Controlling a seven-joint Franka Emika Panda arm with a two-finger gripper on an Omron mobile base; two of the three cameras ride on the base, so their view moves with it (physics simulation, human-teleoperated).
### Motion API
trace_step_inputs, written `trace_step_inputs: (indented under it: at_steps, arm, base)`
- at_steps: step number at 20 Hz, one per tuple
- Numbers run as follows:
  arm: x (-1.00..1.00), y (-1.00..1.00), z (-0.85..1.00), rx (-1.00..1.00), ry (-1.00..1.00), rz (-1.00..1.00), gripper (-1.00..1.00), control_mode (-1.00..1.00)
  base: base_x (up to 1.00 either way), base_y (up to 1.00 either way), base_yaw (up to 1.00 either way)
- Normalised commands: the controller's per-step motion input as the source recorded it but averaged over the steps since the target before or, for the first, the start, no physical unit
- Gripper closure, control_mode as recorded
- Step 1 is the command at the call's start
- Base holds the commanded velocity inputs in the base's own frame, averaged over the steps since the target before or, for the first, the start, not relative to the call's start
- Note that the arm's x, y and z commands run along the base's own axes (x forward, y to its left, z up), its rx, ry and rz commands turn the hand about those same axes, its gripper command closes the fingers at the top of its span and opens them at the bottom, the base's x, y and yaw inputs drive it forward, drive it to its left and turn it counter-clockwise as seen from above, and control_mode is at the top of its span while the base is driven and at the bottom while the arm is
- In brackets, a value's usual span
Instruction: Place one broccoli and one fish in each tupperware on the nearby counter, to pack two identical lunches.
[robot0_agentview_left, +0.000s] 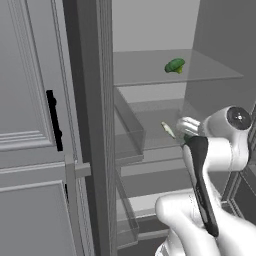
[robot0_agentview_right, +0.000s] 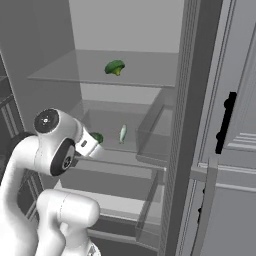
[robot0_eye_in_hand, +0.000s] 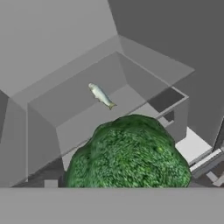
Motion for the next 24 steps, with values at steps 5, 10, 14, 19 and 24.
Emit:
trace_step_inputs:
  at_steps: [5,10,14,19,24]
  arm:
    - [-0.99,0.00,0.54,0.00,0.00,0.07,1.00,-1.00]
    - [-0.59,0.00,0.01,-0.02,0.00,0.05,1.00,1.00]
    - [0.00,0.00,0.00,0.00,0.00,0.00,1.00,1.00]
    - [0.00,0.00,0.00,0.00,0.00,0.00,1.00,1.00]
    - [0.00,0.00,0.00,0.00,0.00,0.00,1.00,1.00]
  base:
    - [0.00,0.00,0.00]
    - [-0.40,0.02,0.04]
    - [-1.00,0.29,0.15]
    - [-1.00,0.57,0.31]
    - [-0.91,0.63,0.57]
